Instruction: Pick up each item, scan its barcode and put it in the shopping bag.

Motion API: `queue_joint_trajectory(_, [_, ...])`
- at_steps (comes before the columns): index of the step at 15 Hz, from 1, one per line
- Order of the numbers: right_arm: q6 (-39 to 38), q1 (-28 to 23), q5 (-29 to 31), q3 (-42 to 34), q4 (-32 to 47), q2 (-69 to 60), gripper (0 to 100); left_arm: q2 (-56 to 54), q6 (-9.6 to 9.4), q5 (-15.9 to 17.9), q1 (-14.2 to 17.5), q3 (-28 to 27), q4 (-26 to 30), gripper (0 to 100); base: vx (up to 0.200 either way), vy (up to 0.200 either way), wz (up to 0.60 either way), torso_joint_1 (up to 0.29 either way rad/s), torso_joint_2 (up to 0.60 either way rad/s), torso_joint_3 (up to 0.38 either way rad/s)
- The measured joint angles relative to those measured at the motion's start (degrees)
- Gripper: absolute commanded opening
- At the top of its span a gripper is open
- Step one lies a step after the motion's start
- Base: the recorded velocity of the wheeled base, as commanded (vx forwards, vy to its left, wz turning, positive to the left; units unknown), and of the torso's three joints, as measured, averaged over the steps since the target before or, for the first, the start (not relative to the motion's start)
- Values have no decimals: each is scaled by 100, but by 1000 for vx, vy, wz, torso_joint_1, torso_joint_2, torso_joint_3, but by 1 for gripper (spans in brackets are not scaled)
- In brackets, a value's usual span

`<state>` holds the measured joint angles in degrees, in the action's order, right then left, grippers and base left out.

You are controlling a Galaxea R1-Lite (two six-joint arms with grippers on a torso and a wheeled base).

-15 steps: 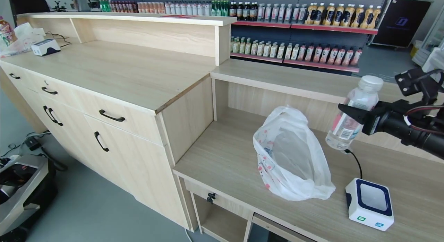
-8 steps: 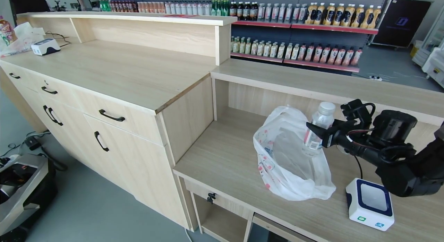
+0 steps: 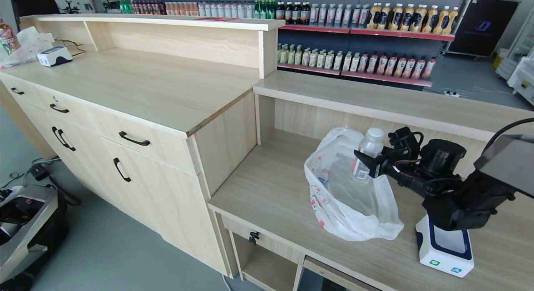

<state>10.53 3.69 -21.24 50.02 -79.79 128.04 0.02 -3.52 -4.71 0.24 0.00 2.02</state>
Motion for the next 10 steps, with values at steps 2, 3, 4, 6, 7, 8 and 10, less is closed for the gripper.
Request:
queue_joint_trajectory(2, [5, 5, 0, 190, -57, 195, 0, 0, 0, -2, 0, 0, -2, 100, 0, 0, 0, 0, 0, 0])
queue_joint_trajectory(3, [9, 10, 0, 282, -60, 295, 0, 0, 0, -2, 0, 0, -2, 100, 0, 0, 0, 0, 0, 0])
queue_joint_trajectory(4, [20, 10, -2, 345, -63, 388, 0, 0, 0, -2, 0, 0, -2, 100, 0, 0, 0, 0, 0, 0])
queue_joint_trajectory(6, [44, 10, 0, 439, -95, 547, 0, 0, 0, -2, 0, 0, 0, 100, 0, 0, 0, 0, 0, 0])
queue_joint_trajectory(7, [50, 11, 0, 463, -165, 623, 0, 0, 0, -2, 0, 0, -2, 100, 0, 0, 0, 0, 0, 0])
queue_joint_trajectory(8, [62, 16, 2, 472, -196, 697, 0, 0, 0, -2, 0, 0, 0, 100, 0, 0, 0, 0, 0, 0])
queue_joint_trajectory(10, [66, 21, 5, 466, -191, 812, 0, 0, 0, -2, 0, 0, -2, 100, 0, 0, 0, 0, 0, 0])
